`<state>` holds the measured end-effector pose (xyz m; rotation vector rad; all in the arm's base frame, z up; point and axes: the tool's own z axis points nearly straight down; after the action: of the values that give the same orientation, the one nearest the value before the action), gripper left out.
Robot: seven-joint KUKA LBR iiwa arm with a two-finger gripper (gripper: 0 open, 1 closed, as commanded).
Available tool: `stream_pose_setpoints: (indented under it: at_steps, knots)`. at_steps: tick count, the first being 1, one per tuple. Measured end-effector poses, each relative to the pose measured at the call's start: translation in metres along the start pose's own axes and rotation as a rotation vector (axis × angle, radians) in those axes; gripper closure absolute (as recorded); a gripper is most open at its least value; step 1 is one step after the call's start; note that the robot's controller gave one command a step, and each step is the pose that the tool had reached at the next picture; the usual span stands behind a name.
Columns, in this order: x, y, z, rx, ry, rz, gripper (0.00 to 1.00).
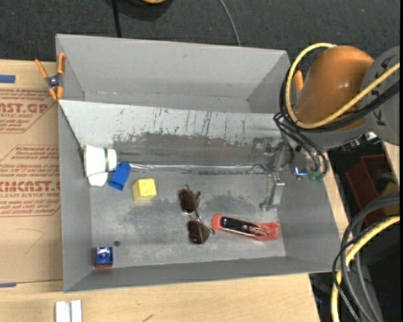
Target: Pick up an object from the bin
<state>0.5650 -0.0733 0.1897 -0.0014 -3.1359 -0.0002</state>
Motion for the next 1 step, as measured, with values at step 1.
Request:
stream_pose_setpoints:
  at_steps: [1]
  knots:
    - [-0.0015, 0.0003, -0.0050, 0.001, -0.008, -0.001, 0.00]
